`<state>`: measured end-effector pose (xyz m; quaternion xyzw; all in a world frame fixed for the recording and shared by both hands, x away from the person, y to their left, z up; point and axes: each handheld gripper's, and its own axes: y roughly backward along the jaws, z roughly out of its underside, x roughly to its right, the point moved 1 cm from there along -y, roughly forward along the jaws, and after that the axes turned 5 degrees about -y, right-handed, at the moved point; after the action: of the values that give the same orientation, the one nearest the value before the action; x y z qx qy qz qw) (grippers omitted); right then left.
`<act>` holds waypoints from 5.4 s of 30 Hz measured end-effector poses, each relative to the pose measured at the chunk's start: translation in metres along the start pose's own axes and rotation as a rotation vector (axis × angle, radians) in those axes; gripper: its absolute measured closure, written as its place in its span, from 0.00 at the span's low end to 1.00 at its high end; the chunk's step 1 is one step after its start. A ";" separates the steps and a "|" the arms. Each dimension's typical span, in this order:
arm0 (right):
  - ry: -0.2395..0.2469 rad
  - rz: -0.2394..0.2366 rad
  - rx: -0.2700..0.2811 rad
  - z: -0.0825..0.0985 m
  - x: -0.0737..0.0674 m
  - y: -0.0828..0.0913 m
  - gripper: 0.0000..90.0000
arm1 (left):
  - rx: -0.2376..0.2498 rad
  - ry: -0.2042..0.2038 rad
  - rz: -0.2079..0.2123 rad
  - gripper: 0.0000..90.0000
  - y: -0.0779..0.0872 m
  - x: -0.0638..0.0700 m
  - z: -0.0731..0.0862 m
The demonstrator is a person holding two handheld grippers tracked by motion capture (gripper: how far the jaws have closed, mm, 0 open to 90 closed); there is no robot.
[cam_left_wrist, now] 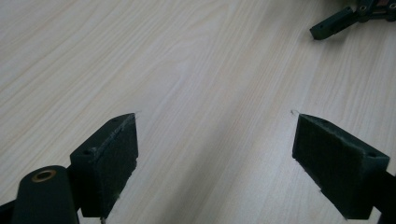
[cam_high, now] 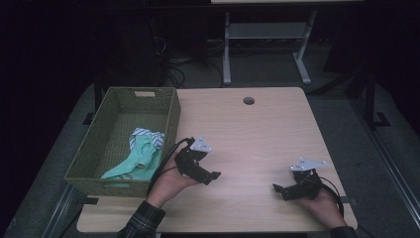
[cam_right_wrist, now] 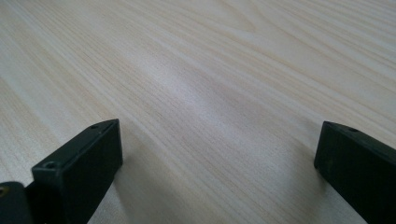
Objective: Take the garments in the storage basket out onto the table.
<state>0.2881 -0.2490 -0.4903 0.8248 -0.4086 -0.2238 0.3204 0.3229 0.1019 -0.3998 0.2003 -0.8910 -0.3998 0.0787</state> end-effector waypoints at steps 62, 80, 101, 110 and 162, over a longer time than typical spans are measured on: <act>-0.001 0.003 -0.002 0.000 0.000 0.000 0.01 | -0.018 0.042 -0.064 0.17 0.069 -0.043 -0.006; -0.001 0.003 -0.002 0.000 0.000 0.000 0.01 | 0.008 0.089 -0.126 0.17 0.096 -0.055 0.007; -0.001 0.003 -0.002 0.000 0.000 0.000 0.01 | 0.013 0.173 -0.222 0.23 0.127 -0.077 0.034; -0.001 0.003 -0.002 0.000 0.000 0.000 0.01 | -0.018 0.212 -0.261 0.25 0.133 -0.087 0.048; -0.001 0.003 -0.002 0.000 0.000 0.000 0.01 | -0.343 0.343 -0.228 0.35 0.064 -0.125 0.120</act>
<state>0.2885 -0.2491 -0.4901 0.8238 -0.4098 -0.2243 0.3212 0.3813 0.2744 -0.4292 0.3478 -0.7555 -0.5115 0.2157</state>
